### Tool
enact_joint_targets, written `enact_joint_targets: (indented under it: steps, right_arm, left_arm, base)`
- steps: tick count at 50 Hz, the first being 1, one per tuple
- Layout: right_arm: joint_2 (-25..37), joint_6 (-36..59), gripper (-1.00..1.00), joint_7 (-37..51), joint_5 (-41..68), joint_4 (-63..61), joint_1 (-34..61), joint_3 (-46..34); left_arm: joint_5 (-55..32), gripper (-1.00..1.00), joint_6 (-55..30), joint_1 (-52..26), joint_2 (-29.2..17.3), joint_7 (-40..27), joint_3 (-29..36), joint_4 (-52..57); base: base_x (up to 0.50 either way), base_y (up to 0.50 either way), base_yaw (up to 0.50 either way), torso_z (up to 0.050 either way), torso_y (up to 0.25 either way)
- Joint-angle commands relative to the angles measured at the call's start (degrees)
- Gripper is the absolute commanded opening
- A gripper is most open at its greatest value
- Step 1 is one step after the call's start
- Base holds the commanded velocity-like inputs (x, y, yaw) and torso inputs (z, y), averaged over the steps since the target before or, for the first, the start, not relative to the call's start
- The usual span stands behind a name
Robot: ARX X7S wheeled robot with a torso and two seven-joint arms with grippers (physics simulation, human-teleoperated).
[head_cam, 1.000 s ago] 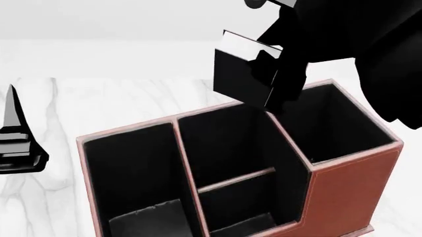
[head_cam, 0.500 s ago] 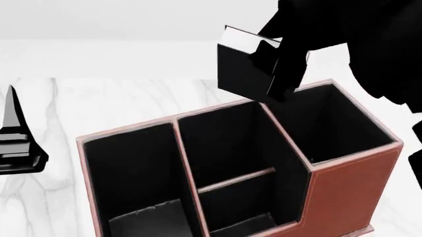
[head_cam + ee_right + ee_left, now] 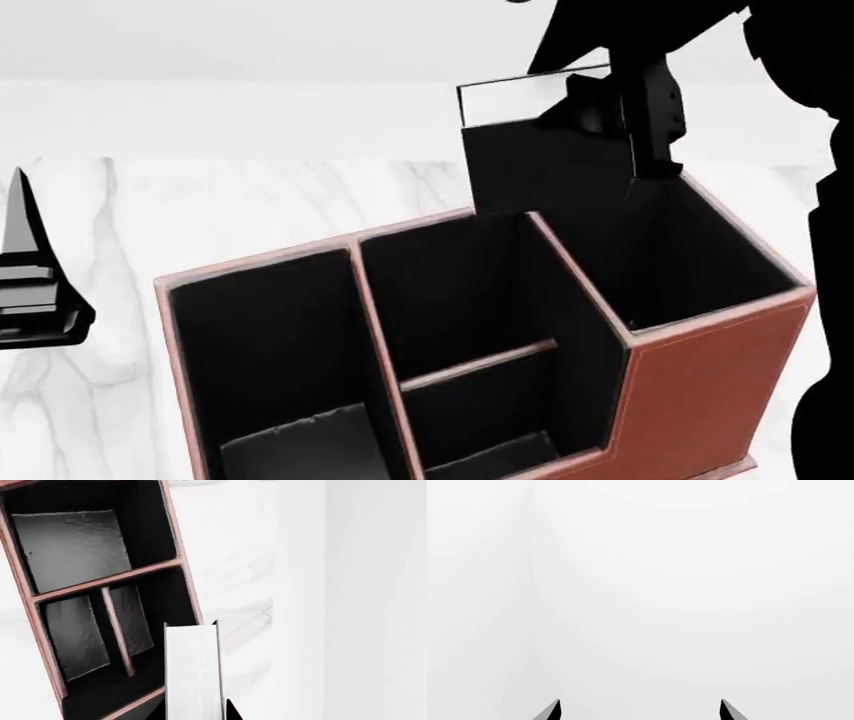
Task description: Pick up the book and place it in the front compartment of the caddy.
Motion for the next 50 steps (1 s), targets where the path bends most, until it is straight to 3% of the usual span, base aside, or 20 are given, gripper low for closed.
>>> enact_joint_targets:
  steps: [1, 30, 39, 41, 50]
  right_arm:
    - [-1.9, -9.7, -1.0, -8.0, -4.2, 2.7, 1.1, 5.6]
    - [-4.1, -17.5, -1.0, -8.8, 19.9, 2.8, 2.5, -16.0]
    - [-4.5, -19.2, -1.0, -8.8, 34.8, 2.8, 2.8, -30.9]
    - [-4.7, -20.3, -1.0, -8.9, 41.4, 2.8, 2.8, -37.6]
    - [-4.8, -18.4, -1.0, -8.9, 39.2, 2.8, 1.3, -35.2]
  left_arm:
    - [1.4, 1.0, 1.0, -0.2, 0.9, 1.0, -0.8, -0.8]
    - [1.5, 1.0, 2.0, 0.5, 0.7, 0.6, -0.3, -1.3]
    - [1.2, 1.0, 1.6, 0.0, 0.6, 0.5, -0.2, -1.3]
    - [1.1, 1.0, 1.5, -0.1, 0.6, 0.5, -0.3, -1.3]
    - [0.9, 1.0, 1.6, 0.0, 0.4, 0.3, -0.6, -1.2]
  base:
    - [0.0, 0.0, 0.0, 0.0, 0.01]
    - [0.0, 0.0, 0.0, 0.0, 0.001]
    - [0.0, 0.0, 0.0, 0.001, 0.001]
    - [0.0, 0.0, 0.0, 0.0, 0.0]
    - [0.0, 0.0, 0.0, 0.0, 0.001]
